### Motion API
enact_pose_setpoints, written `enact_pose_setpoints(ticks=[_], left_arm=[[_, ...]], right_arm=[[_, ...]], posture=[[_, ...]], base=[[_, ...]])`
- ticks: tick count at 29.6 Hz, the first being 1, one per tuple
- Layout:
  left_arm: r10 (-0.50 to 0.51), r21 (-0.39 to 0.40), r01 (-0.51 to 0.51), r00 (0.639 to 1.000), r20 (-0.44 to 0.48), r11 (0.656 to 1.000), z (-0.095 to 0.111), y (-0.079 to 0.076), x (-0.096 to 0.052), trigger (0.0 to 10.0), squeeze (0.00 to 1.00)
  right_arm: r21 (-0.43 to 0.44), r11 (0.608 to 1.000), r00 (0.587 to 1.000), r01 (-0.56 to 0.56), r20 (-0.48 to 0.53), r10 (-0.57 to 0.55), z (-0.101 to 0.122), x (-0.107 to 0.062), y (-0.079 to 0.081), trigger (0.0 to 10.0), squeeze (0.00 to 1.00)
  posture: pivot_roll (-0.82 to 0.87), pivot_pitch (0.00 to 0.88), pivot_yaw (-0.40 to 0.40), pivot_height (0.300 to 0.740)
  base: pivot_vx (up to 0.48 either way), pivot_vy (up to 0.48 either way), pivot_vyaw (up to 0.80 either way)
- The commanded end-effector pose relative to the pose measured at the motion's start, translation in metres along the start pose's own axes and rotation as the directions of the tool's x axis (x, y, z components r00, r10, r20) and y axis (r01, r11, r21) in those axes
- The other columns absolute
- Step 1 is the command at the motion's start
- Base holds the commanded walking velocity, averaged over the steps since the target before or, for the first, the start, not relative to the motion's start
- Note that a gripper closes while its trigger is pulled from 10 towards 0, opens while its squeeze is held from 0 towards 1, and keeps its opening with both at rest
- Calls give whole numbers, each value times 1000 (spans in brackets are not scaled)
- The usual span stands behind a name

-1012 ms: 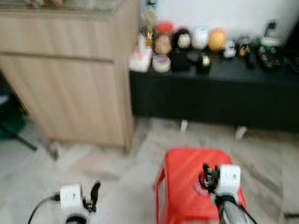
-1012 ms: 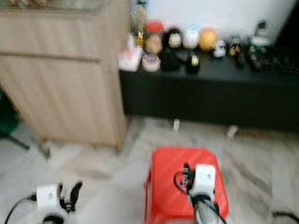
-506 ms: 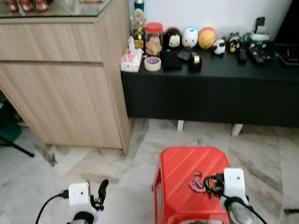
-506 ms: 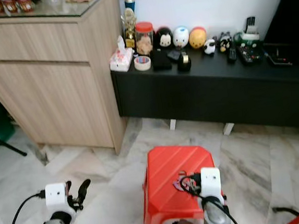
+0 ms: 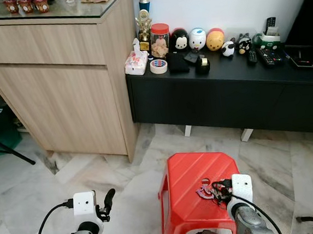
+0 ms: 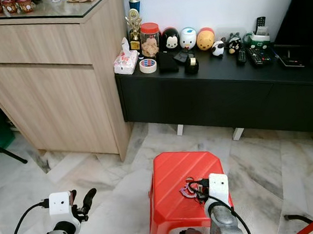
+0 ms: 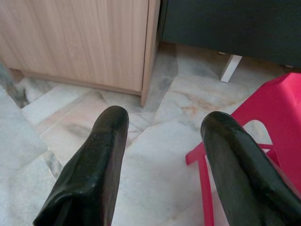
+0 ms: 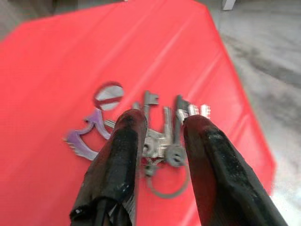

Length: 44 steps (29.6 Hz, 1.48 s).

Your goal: Hang keys on a hook

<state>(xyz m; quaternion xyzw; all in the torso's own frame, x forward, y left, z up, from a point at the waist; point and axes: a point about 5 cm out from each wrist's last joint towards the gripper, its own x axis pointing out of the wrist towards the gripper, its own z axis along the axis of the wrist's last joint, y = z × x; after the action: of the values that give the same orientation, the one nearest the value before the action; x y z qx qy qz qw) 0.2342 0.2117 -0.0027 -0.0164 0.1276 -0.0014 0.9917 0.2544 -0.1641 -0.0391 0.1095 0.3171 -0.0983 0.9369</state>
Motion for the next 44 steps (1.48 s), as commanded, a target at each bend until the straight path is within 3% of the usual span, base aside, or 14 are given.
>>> enact_pose_setpoints(ticks=[1,2,3,6,9,11,12,13,20,29,34,39,44], left_arm=[[-2,3,2,1000,-18,1000,-3,0,-2,10000,0],[-3,6,3,1000,-20,1000,-4,1,-3,10000,0],[-2,6,3,1000,-20,1000,-4,1,-3,10000,0],[-2,6,2,1000,-21,1000,-4,1,-2,10000,0],[-4,8,5,1000,-26,1000,-5,0,-3,10000,0],[-7,14,8,999,-33,1000,-6,-1,-3,10000,0],[-8,15,8,999,-34,1000,-6,-1,-3,10000,0],[-8,15,9,999,-35,1000,-6,-1,-3,10000,0],[-10,14,10,999,-32,1000,-6,-1,-2,10000,0],[-2,24,3,1000,-25,1000,-4,1,-2,10000,0],[-5,27,4,1000,6,1000,5,1,4,10000,0],[-12,27,11,999,37,1000,14,-2,10,10000,0],[-19,33,18,999,45,999,15,-2,8,10000,0]], right_arm=[[19,1000,1000,9,23,-9,1,-1,-2,10000,0],[44,999,999,9,35,-10,-1,-2,-3,10000,792],[57,998,999,7,41,-10,-3,-3,-3,10000,1000],[73,997,999,8,45,-11,-5,-4,-4,10000,1000],[149,988,999,29,23,-32,-16,-8,-11,10000,1000],[129,991,999,38,9,-40,-21,-9,-15,10000,1000],[116,992,999,47,3,-47,-23,-10,-17,10000,443],[125,990,998,59,-7,-59,-26,-11,-20,10000,0],[167,984,997,66,-50,-58,-34,-13,-24,10000,0],[260,965,995,32,-95,-7,-33,-9,-14,10000,0],[183,983,999,-26,-25,32,-22,-7,-5,10000,0],[189,979,997,-75,33,70,-17,-7,3,10000,0],[174,981,996,-86,50,79,-20,-9,1,10000,0]], posture=[[70,40,-62,635],[68,39,-62,635],[69,40,-63,635],[67,40,-63,635],[61,39,-62,635],[61,39,-62,635],[60,37,-63,635],[60,37,-63,635],[61,36,-62,635],[75,49,-60,635],[77,65,-60,635],[78,81,-58,635],[79,106,-53,635]], base=[[0,0,0],[0,0,0],[0,0,0],[0,0,0],[0,0,0],[0,0,0],[0,0,0],[0,0,0],[0,0,0],[0,0,0],[0,0,0],[0,0,0],[0,0,0]])
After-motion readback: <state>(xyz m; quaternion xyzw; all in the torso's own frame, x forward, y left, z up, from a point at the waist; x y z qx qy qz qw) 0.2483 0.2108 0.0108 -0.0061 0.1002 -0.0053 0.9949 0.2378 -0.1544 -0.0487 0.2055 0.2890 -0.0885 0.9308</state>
